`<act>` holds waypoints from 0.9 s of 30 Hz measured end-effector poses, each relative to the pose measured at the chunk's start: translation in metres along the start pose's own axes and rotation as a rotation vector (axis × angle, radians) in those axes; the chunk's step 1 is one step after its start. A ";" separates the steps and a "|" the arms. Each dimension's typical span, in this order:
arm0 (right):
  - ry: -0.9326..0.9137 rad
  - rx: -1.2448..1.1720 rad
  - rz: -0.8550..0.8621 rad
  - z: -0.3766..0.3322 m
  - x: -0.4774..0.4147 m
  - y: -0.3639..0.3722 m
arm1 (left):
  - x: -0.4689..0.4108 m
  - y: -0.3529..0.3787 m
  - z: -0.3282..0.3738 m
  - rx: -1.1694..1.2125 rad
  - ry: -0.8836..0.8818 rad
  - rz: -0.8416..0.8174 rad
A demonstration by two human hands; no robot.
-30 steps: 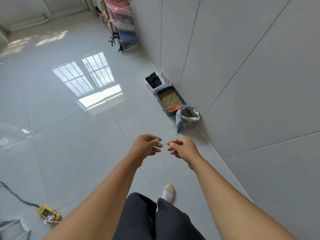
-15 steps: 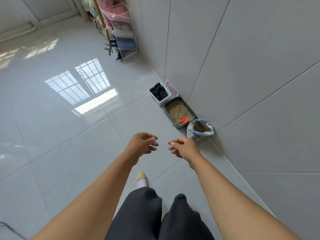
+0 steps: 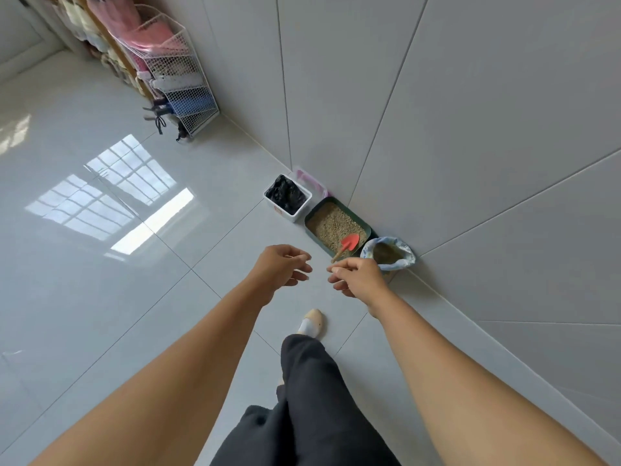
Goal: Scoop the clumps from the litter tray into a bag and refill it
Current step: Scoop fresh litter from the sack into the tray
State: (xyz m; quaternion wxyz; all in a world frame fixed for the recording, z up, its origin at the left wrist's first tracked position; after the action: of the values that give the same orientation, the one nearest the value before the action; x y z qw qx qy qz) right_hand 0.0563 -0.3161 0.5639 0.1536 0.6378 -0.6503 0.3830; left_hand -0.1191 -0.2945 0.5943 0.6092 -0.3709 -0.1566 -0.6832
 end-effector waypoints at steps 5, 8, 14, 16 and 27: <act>0.047 0.000 0.013 -0.037 -0.049 0.005 | -0.059 -0.019 0.036 -0.060 -0.017 -0.036; 0.062 0.006 -0.002 -0.058 -0.073 0.012 | -0.092 -0.031 0.056 -0.086 -0.007 -0.043; 0.100 -0.016 0.065 -0.079 -0.123 0.012 | -0.154 -0.039 0.081 -0.186 -0.020 -0.124; 0.113 -0.023 0.089 -0.081 -0.140 0.014 | -0.177 -0.040 0.088 -0.219 -0.011 -0.156; 0.237 -0.181 0.234 -0.079 -0.234 0.056 | -0.305 -0.050 0.102 -0.504 0.047 -0.329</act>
State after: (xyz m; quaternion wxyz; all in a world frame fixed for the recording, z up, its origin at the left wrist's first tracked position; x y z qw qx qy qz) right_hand 0.0128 -0.1013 0.4378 0.2402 0.4919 -0.7293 0.4104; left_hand -0.1396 0.0023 0.4625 0.3824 -0.4642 -0.0259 -0.7985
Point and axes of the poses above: each hand's wrist, its own x-axis away from the middle knuckle, its own y-axis out of the palm, z = x × y, the point moved 9 cm from there along -x, towards the middle knuckle, and after that the axes turned 4 degrees about z, right-handed, at the moved point
